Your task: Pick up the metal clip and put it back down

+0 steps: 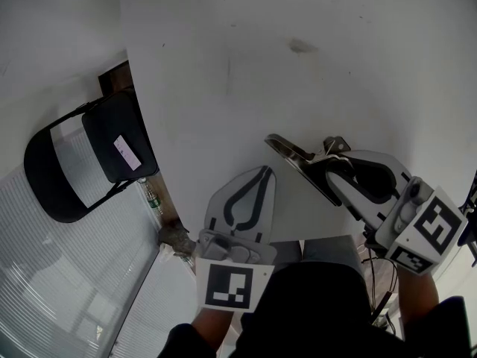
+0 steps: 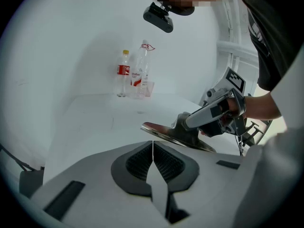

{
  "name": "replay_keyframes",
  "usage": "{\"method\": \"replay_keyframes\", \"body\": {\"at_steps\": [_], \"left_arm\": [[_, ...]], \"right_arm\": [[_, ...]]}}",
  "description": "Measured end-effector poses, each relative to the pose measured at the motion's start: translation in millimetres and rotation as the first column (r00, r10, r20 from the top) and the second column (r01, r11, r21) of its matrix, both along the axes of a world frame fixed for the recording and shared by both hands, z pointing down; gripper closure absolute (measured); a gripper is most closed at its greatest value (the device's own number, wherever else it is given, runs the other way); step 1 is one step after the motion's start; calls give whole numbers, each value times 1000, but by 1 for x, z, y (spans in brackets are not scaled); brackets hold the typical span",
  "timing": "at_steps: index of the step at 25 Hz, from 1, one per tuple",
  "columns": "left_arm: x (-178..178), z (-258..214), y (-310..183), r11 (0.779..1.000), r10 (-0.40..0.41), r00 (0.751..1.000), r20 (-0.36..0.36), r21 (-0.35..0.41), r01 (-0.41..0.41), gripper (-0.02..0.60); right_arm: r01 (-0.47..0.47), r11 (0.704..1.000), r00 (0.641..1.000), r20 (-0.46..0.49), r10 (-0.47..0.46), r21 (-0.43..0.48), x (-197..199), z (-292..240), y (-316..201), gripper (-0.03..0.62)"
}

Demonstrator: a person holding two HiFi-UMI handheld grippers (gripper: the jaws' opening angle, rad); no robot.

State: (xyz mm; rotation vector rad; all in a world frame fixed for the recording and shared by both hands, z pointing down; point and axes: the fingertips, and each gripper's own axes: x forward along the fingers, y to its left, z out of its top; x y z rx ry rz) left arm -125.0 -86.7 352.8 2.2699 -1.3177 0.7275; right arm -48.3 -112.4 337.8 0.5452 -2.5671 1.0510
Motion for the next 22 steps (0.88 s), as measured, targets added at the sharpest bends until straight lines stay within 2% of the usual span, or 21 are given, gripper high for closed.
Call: {"method": "replay_keyframes", "body": {"at_steps": [8,12,15,17,19,22], "left_arm": [[2,-3,3,999,-3,1000,21,39,2,559],[5,-19,1,996,35,998,49,76,-39,558],[-2,-1,9,999,-19,997,77,49,15,560],[-8,8,8,997,-50,995,85,62,45,558],[-4,14,11,997,-60,997,44,59,57,558],[12,23,26,992,-128,986,-105,-33,125,558]], "right_arm": [[-30,999,998,56,28,29,2,-4,1,513],[-41,998,997,73,37,55,3,-18,-3,513],[-52,995,991,126,41,86,2,-5,-1,513],[-61,994,986,158,45,95,-3,6,-1,513],[-45,996,991,127,36,71,-1,11,2,513],[15,1000,1000,-19,-15,-21,9,12,10,513]]}}
